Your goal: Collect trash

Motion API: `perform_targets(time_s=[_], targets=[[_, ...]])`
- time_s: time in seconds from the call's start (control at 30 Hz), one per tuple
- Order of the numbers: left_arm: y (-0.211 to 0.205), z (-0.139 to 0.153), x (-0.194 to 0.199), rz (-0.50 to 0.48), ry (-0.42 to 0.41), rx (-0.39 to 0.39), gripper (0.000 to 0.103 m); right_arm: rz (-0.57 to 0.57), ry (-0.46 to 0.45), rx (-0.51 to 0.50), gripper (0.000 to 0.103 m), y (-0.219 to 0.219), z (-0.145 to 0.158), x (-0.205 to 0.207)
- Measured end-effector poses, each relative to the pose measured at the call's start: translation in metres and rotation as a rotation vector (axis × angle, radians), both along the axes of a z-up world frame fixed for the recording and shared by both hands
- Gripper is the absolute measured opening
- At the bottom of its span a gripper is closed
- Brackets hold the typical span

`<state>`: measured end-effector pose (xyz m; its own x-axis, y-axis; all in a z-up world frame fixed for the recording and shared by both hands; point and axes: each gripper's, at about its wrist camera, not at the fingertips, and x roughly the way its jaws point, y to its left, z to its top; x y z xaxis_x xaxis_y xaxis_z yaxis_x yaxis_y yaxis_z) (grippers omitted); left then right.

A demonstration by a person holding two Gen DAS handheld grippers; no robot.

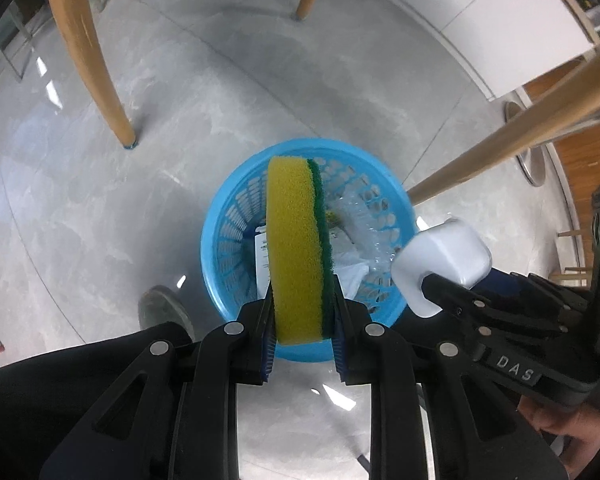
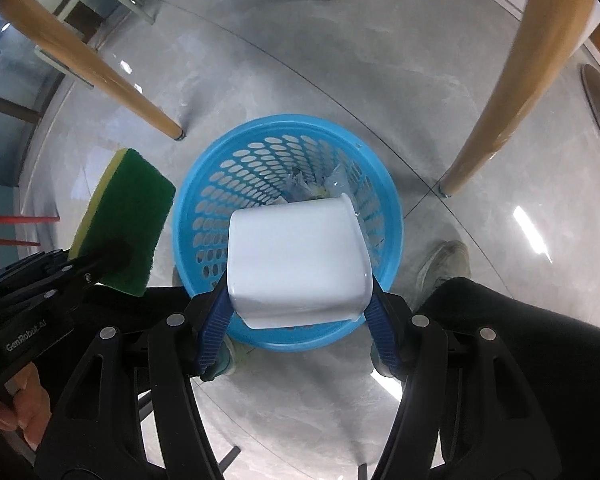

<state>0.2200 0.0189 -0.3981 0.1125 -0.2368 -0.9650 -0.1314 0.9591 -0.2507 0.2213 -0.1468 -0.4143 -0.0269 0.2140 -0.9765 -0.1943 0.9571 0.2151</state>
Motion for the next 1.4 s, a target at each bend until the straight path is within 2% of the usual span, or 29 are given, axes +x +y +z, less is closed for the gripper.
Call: perform_targets(time_s=[0.27,0.33,0.37,0.4,0.43,0.47,0.63,0.77,0.9,1.0,1.17,1.27,1.4], targets=[[-0.003,-0.021,0.019,-0.012,0.049,0.029,0.022,-0.047,0.035,-0.011,0.058,0.001,-0.032,0.021],[-0.004,-0.026,0.024,-0.014,0.061,0.008,0.03,-0.065,0.05,0.01,0.059,-0.001,-0.039,0.025],[-0.003,-0.027,0.026,-0.001,0.059,0.002,0.045,-0.078,0.06,0.025,0.06,-0.002,-0.043,0.027],[0.0,-0.027,0.027,0.019,0.05,0.001,0.055,-0.088,0.071,0.046,0.061,-0.003,-0.046,0.028],[0.004,-0.027,0.028,0.03,0.043,-0.005,0.055,-0.088,0.075,0.047,0.064,-0.003,-0.048,0.029],[0.008,-0.025,0.029,0.047,0.033,-0.009,0.055,-0.087,0.072,0.042,0.073,-0.003,-0.048,0.029],[0.02,-0.007,0.029,0.099,-0.006,0.003,0.055,-0.072,0.037,0.008,0.074,-0.003,-0.037,0.03],[0.029,0.013,0.021,0.118,-0.024,-0.03,0.055,-0.036,-0.006,-0.007,0.077,-0.005,-0.014,0.024],[0.025,0.04,0.007,0.077,-0.065,-0.034,0.056,0.037,-0.072,-0.027,0.081,-0.007,0.018,0.011],[0.02,0.055,-0.006,0.043,-0.081,-0.024,0.058,0.065,-0.072,-0.027,0.082,-0.016,0.039,-0.002],[0.009,0.083,-0.041,0.009,-0.122,-0.035,0.059,0.053,-0.096,0.047,0.084,-0.027,0.079,-0.025],[0.008,0.098,-0.058,0.003,-0.156,-0.046,0.067,0.073,-0.134,0.058,0.088,-0.027,0.103,-0.044],[0.002,0.113,-0.087,-0.045,-0.2,-0.021,0.077,0.093,-0.194,0.055,0.093,-0.033,0.133,-0.075]])
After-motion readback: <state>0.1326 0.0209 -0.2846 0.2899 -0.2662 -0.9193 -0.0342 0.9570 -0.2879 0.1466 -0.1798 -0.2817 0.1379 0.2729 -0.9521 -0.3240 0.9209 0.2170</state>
